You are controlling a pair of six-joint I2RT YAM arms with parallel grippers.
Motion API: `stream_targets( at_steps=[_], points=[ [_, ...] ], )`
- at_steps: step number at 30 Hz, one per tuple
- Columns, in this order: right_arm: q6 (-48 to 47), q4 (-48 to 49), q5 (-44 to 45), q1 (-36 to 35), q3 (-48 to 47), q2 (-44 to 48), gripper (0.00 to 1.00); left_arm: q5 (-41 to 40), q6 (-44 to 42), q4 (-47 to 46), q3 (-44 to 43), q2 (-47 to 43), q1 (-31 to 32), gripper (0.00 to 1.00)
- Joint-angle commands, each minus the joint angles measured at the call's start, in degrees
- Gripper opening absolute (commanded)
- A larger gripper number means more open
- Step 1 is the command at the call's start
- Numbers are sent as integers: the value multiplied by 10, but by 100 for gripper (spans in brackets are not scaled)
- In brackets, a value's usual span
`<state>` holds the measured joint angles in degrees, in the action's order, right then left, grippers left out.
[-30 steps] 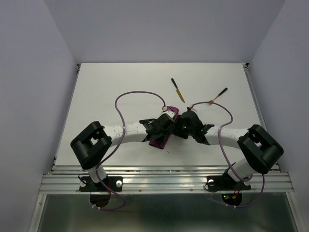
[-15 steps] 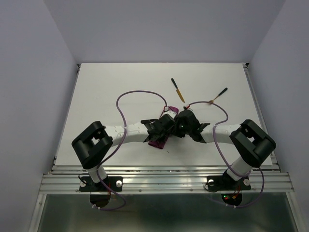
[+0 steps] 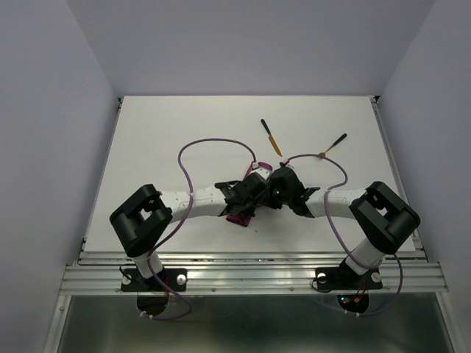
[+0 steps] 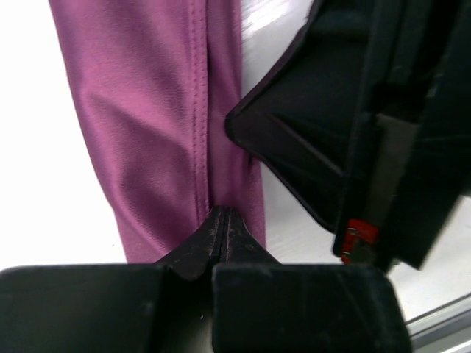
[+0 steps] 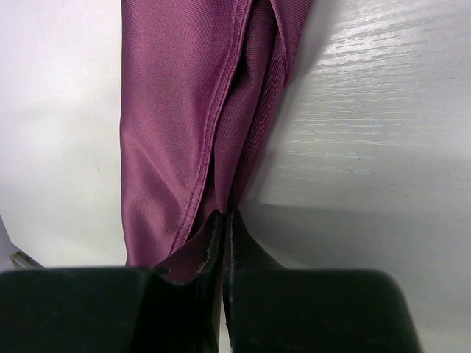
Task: Fold the napkin into a case and place the utensils inside
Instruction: Smooth out the smaller rectangle-folded napkin at the center of the board.
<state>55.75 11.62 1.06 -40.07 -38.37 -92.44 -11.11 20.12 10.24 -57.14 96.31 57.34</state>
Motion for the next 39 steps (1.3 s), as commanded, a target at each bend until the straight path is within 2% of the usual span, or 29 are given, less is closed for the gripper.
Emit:
stream_targets(
  at_steps=[1, 6, 10, 14, 18, 36, 39],
  points=[
    [2, 21, 11, 4, -11, 1, 1, 34, 17, -31, -2, -35, 3, 0],
    [2, 22, 11, 4, -12, 0, 1, 54, 30, -48, 4, -38, 2, 0],
    [2, 22, 10, 4, -10, 2, 1, 13, 31, -25, -5, -53, 2, 0],
    [2, 22, 10, 4, -11, 1, 1, -33, 19, 18, -14, -70, 3, 37],
    [2, 22, 9, 4, -13, 0, 1, -53, 10, 30, -3, -68, 3, 50],
    [2, 23, 9, 4, -15, -4, 1, -40, -12, 15, 0, -9, 14, 50],
    [2, 24, 8, 4, -15, -5, 1, -52, -13, 17, -2, 2, 15, 47]
  ],
)
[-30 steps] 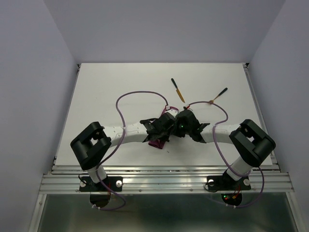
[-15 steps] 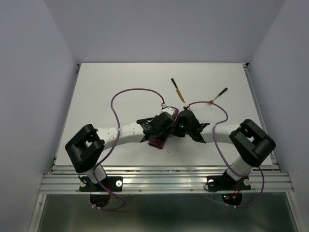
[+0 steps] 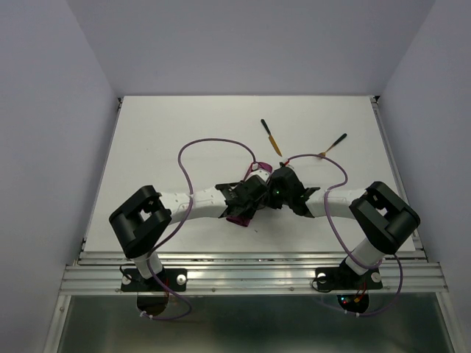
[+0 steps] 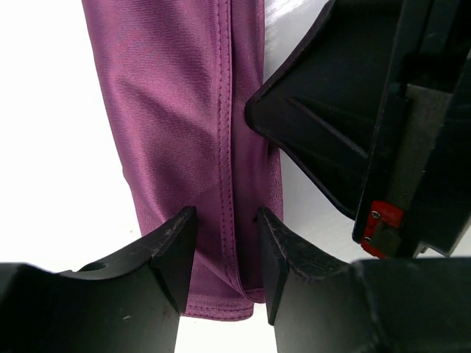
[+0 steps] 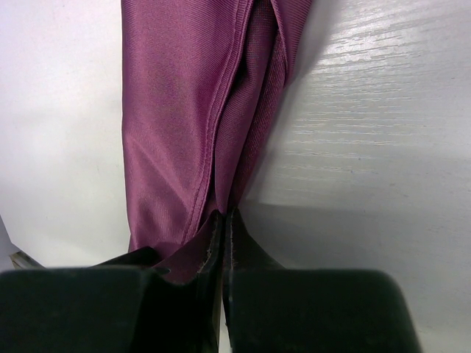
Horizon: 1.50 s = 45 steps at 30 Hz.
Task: Fold the napkin into a case and place the utensils inside
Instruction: Smooth out the smaller rectangle-folded napkin at the center of the board.
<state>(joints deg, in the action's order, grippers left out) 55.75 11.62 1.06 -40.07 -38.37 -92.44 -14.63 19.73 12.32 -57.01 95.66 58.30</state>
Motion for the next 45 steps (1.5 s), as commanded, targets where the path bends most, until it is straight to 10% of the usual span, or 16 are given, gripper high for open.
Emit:
stream_targets(
  at_steps=[1, 11, 19, 45],
  points=[
    [2, 23, 8, 4, -15, -5, 1, -20, -10, -3, -3, 10, 7, 46],
    [3, 23, 9, 4, -14, -6, 1, -38, -16, 1, -6, 29, 8, 34],
    [3, 23, 8, 4, -14, -5, 1, -43, -11, 5, -12, 25, 8, 0],
    [4, 23, 11, 4, -13, 2, 1, 84, 20, -69, 27, -14, -4, 0]
  ],
)
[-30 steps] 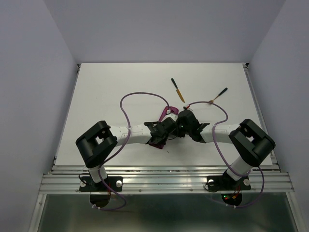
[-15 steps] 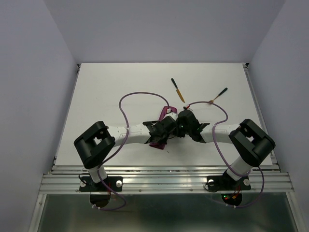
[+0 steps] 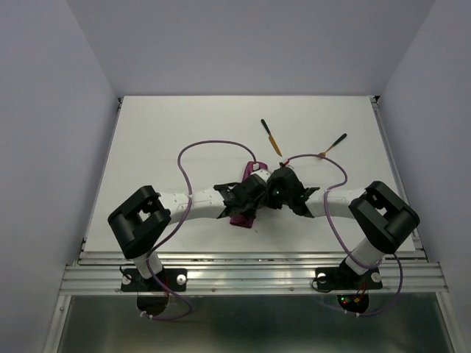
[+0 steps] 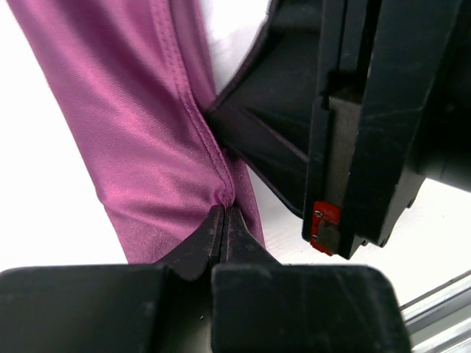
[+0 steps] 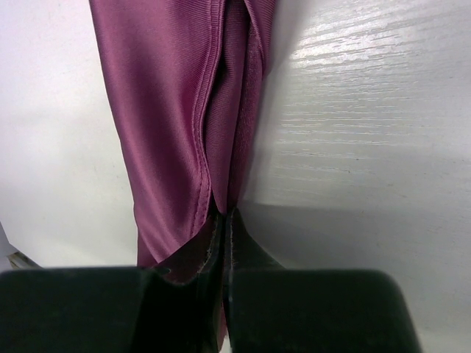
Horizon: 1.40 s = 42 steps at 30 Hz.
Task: Fold the napkin into a case and place the utensils inside
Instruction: Smooth out the smaller rectangle-folded napkin at the center of the board.
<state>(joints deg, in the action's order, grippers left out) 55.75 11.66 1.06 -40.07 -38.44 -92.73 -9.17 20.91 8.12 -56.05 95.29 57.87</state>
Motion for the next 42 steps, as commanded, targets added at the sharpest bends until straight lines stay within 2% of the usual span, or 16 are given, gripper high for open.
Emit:
stream_targets(
  at_steps=[1, 5, 6, 8, 11, 16, 21, 25, 38, 42],
  points=[
    [4, 22, 14, 4, -10, 6, 1, 30, 10, -31, 23, -8, 1, 0],
    [15, 21, 22, 4, 2, 19, 9, 29, 12, -47, 35, -7, -1, 0],
    [18, 21, 24, 10, 9, 28, 17, 30, 12, -51, 37, -6, -1, 0],
    [21, 21, 24, 11, 16, 39, 23, 31, 12, -55, 41, -6, -2, 0],
    [23, 21, 23, 16, 27, 55, 40, 35, 12, -65, 45, -10, -4, 0],
    [27, 21, 4, 16, 31, 51, 56, 39, 13, -70, 45, -15, -8, 0],
    [21, 29, -40, 16, 17, 6, 58, 42, 17, -72, 43, -21, -14, 0],
    [26, 39, -48, 16, 27, 7, 58, 46, 18, -72, 43, -23, -17, 0],
    [67, 15, 42, 16, 97, 123, 59, 64, 19, -93, 57, -37, -32, 0],
    [31, 18, 8, 16, 82, 113, 68, 71, 19, -101, 60, -41, -34, 0]
  ],
)
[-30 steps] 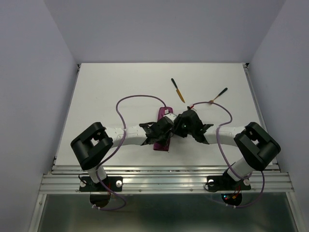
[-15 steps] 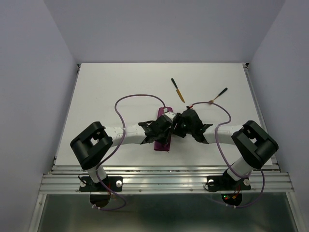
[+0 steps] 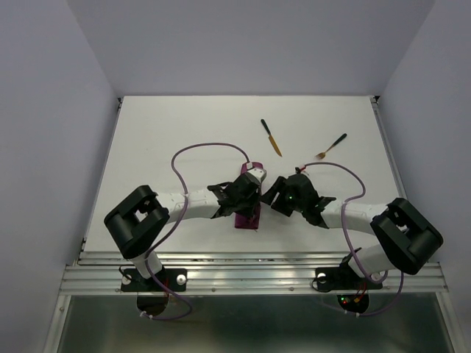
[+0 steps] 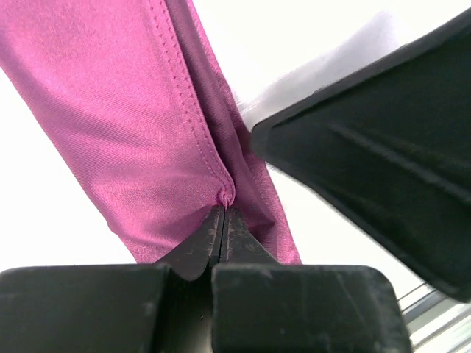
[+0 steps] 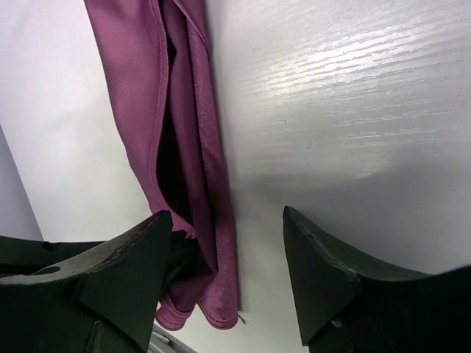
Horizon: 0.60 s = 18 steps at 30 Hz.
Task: Fold the napkin into a case and place the utensils inside
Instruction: Smooth out the smaller rectangle-folded napkin at the center of the board.
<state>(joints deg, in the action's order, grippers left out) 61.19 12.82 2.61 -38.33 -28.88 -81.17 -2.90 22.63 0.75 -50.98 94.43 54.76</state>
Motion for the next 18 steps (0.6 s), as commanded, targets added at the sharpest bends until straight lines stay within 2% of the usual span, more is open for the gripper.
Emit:
stream_targets(
  at_steps=[1, 5, 11, 18],
  points=[
    [-33, 7, -20, -2, -20, -13, 70, 10, 1, -29, 9, -32, -4, 0],
    [-58, 35, -88, -2, -47, -71, 71, 17, 0, -32, 5, -36, -4, 0],
    [-65, 50, -103, -2, -58, -101, 69, 19, 0, -33, 5, -41, -6, 0],
    [-69, 34, -105, -2, -66, -123, 56, 22, 0, -39, 5, -43, -8, 0]
  ],
)
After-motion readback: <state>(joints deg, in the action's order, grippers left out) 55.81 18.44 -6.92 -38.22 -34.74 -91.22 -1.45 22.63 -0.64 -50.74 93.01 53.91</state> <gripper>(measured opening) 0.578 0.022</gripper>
